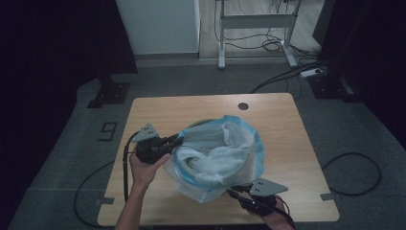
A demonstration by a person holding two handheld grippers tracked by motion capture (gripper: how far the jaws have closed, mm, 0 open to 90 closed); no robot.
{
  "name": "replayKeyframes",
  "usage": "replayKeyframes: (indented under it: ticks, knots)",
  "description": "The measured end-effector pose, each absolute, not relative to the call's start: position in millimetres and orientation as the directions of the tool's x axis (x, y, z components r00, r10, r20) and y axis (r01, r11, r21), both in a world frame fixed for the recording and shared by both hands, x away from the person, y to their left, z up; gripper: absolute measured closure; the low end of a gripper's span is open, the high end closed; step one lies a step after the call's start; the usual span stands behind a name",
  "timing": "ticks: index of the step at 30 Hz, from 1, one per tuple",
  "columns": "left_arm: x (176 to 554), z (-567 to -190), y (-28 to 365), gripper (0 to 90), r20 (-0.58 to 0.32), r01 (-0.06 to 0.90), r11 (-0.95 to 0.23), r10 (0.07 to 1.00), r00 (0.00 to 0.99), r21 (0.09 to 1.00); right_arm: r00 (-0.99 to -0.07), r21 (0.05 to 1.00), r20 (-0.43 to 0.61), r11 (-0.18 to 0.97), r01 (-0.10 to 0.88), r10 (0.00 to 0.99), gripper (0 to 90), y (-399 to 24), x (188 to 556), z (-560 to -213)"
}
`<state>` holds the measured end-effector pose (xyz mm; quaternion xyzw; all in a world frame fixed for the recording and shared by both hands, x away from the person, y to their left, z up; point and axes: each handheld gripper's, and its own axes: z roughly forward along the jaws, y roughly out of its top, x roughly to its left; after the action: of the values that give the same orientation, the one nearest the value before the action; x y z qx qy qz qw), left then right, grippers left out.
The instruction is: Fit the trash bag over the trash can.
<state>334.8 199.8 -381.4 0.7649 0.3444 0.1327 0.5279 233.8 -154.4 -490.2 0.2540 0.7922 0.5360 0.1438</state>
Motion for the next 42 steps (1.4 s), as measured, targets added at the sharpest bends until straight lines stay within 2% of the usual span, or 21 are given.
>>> replayKeyframes:
  ticks: [5,10,15,20,24,31,34,36,37,42]
  knots:
    - [337.4,-383.9,205.5,87.1,-0.195,0.402,-0.153,0.686,0.701,0.903,-0.813,0.952,0.025,0.235,0.197,0.582,49.5,-173.2,219.6,-473.0]
    - [337.8,-386.2,207.3,89.5,-0.206,0.406,-0.136,0.692,0.692,0.904,-0.772,0.975,0.001,0.171,0.143,0.635,38.9,-201.0,216.2,-450.9]
    - [336.6,-384.9,207.7,89.7,-0.205,0.402,-0.131,0.695,0.689,0.906,-0.71,0.978,0.014,0.137,0.155,0.704,36.7,-225.1,242.5,-437.5]
    - [337.1,-385.4,207.6,89.7,-0.208,0.4,-0.125,0.694,0.689,0.908,-0.671,0.972,0.044,0.124,0.201,0.74,35.3,-235.6,282.1,-438.3]
    - [338.4,-386.0,208.9,89.7,-0.215,0.402,-0.117,0.692,0.689,0.908,-0.672,0.967,0.072,0.113,0.229,0.737,34.7,-236.9,306.6,-442.3]
    - [340.1,-388.4,212.6,89.7,-0.226,0.406,-0.106,0.692,0.685,0.908,-0.689,0.959,0.096,0.118,0.257,0.718,34.5,-227.1,325.1,-446.4]
    - [340.4,-390.8,214.4,89.7,-0.237,0.413,-0.098,0.691,0.683,0.905,-0.707,0.955,0.12,0.115,0.275,0.697,41.8,-224.7,332.8,-449.3]
    - [340.6,-391.9,215.3,89.7,-0.24,0.416,-0.097,0.691,0.681,0.904,-0.732,0.952,0.148,0.105,0.288,0.665,52.7,-223.8,336.5,-451.8]
    - [340.8,-392.2,215.7,89.7,-0.24,0.417,-0.097,0.692,0.681,0.904,-0.741,0.951,0.158,0.1,0.291,0.653,61.5,-223.2,337.9,-453.0]
    - [342.1,-390.3,218.9,89.7,-0.242,0.411,-0.084,0.695,0.677,0.908,-0.739,0.953,0.144,0.108,0.282,0.659,82.4,-218.5,340.9,-455.6]
